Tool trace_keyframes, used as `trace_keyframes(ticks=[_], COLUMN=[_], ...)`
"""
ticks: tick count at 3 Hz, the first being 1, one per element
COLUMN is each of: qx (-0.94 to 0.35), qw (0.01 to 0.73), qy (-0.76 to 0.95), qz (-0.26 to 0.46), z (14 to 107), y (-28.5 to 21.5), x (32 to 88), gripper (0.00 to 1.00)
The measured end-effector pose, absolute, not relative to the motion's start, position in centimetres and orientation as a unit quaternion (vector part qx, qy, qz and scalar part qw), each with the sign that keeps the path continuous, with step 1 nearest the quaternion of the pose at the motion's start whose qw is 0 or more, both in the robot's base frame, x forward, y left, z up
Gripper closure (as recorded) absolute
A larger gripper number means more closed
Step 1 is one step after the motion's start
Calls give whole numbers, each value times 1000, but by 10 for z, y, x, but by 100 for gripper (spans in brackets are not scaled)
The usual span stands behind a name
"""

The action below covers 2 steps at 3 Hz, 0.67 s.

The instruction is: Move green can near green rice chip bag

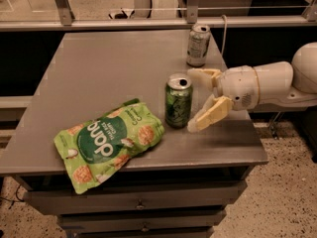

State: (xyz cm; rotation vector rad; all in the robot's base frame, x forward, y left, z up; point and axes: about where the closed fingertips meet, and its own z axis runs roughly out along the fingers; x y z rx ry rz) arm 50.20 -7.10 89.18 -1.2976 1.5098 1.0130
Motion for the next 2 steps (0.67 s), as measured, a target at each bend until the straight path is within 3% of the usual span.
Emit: trace_keyframes(ticks=[1,2], qx=[-503,-500], qw=[459,461], qy=[635,638], qz=[365,361], z=[900,900], y=[-126,-131], x=[505,506], gripper=[0,0])
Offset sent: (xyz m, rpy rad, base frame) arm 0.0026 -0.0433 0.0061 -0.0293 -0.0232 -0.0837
